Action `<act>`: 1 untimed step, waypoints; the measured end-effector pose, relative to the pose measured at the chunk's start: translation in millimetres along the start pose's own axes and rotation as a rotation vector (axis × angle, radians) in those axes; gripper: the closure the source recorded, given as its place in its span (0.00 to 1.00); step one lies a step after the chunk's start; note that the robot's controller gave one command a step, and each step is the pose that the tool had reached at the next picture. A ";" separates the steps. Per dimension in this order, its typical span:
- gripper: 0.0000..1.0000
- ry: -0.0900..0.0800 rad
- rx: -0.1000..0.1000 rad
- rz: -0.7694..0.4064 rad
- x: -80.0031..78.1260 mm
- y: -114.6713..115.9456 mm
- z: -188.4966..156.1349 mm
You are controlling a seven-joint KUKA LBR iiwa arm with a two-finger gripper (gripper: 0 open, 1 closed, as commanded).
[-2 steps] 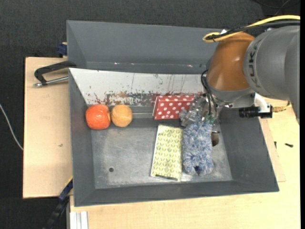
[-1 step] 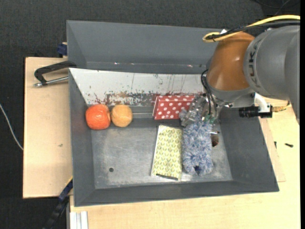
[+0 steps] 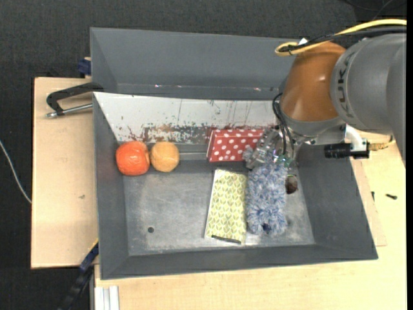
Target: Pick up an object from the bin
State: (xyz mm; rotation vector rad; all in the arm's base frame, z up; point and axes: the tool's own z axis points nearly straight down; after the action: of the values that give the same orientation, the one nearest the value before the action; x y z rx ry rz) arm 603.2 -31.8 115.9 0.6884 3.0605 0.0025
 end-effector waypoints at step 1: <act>1.00 -0.001 -0.001 -0.001 -0.9 0.8 -17.5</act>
Offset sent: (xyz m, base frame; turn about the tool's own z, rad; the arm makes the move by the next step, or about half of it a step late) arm 0.0001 0.0002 0.0441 0.0000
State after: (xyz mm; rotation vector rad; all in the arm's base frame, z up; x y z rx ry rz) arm 604.3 -31.6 133.4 0.6868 3.0597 0.0035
